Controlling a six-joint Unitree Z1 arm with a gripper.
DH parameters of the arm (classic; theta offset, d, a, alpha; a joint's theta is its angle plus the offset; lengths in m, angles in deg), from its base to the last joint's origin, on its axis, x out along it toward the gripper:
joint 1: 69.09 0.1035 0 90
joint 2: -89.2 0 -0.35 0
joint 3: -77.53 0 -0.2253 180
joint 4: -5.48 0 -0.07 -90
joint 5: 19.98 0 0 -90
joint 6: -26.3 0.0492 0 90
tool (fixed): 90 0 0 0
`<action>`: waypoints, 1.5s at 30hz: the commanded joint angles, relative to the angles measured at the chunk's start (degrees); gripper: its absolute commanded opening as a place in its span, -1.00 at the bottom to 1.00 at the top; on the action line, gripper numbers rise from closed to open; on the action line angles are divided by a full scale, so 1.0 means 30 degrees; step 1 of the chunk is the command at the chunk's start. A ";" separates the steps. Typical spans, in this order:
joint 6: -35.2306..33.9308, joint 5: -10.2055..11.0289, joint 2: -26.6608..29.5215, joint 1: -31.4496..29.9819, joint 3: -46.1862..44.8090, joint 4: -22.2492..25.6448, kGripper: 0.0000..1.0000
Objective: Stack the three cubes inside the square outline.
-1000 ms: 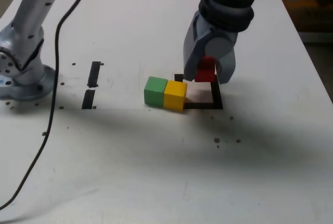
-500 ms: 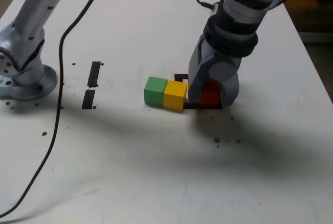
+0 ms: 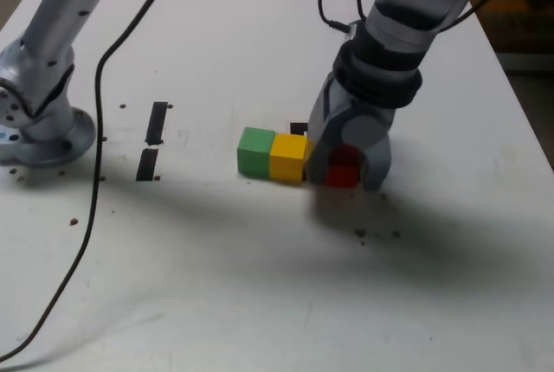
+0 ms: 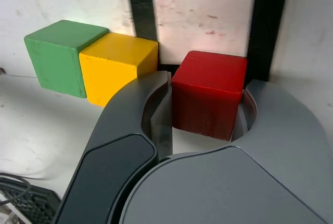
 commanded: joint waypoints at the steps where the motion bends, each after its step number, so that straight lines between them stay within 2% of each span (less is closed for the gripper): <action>1: 0.0015 -0.0056 0.0368 0.0043 -0.0520 -0.0150 -0.69; 10: -0.0434 0.0177 0.2420 0.0418 -0.3463 -0.0496 -0.69; 13: -0.0718 0.0712 0.3265 0.0512 -0.4086 -0.0554 -0.69; 18: -0.0924 0.2149 0.3962 0.0504 -0.3774 -0.0578 -0.69; 21: -0.0765 0.2559 0.3946 0.0468 -0.3503 -0.0780 -0.69; 30: -0.0376 0.2852 0.3770 0.0093 -0.3652 -0.2265 -0.69; 36: -0.0331 0.2703 0.3539 -0.0174 -0.4273 -0.3232 -0.69; 45: -0.0302 0.2710 0.3303 -0.0178 -0.4184 -0.3317 -0.66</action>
